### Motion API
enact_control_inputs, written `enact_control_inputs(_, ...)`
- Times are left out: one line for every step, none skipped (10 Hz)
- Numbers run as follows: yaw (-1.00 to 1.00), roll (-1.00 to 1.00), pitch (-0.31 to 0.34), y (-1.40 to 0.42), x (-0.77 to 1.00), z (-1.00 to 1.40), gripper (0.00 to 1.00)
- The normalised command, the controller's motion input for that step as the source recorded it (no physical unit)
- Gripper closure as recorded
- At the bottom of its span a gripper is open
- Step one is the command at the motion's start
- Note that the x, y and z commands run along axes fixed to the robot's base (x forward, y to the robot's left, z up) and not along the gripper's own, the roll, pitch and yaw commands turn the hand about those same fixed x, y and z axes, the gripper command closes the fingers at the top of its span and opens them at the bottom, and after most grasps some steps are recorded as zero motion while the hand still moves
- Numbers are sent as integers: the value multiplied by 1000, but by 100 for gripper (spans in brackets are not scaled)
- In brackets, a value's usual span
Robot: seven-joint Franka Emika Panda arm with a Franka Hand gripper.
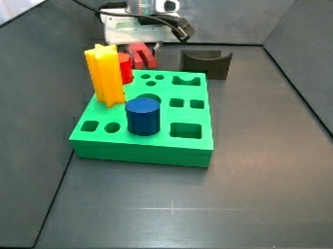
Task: Pick up the double-square object. Move up. Rotate the double-square object. Place the double-square object on the fixture. Regrasp the double-square object. Move to above the board. Insert the double-square object.
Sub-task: Pick up the double-square object, then move up.
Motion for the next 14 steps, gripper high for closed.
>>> enact_control_inputs(0, 0, 0, 0, 0, 0, 100)
enact_control_inputs(0, 0, 0, 0, 0, 0, 100)
enact_control_inputs(0, 0, 0, 0, 0, 0, 100)
enact_control_inputs(0, 0, 0, 0, 0, 0, 100)
enact_control_inputs(0, 0, 0, 0, 0, 0, 100)
enact_control_inputs(0, 0, 0, 0, 0, 0, 100)
enact_control_inputs(0, 0, 0, 0, 0, 0, 100)
enact_control_inputs(0, 0, 0, 0, 0, 0, 100)
enact_control_inputs(0, 0, 0, 0, 0, 833, 100)
enact_control_inputs(-34, -5, -16, -65, 49, 861, 100)
enact_control_inputs(-38, 1, 26, -60, 1, 749, 100)
enact_control_inputs(-35, 18, 48, -32, -3, 627, 100)
enact_control_inputs(-29, 46, 65, -5, -8, 441, 100)
enact_control_inputs(-26, 64, 71, -3, -10, 301, 100)
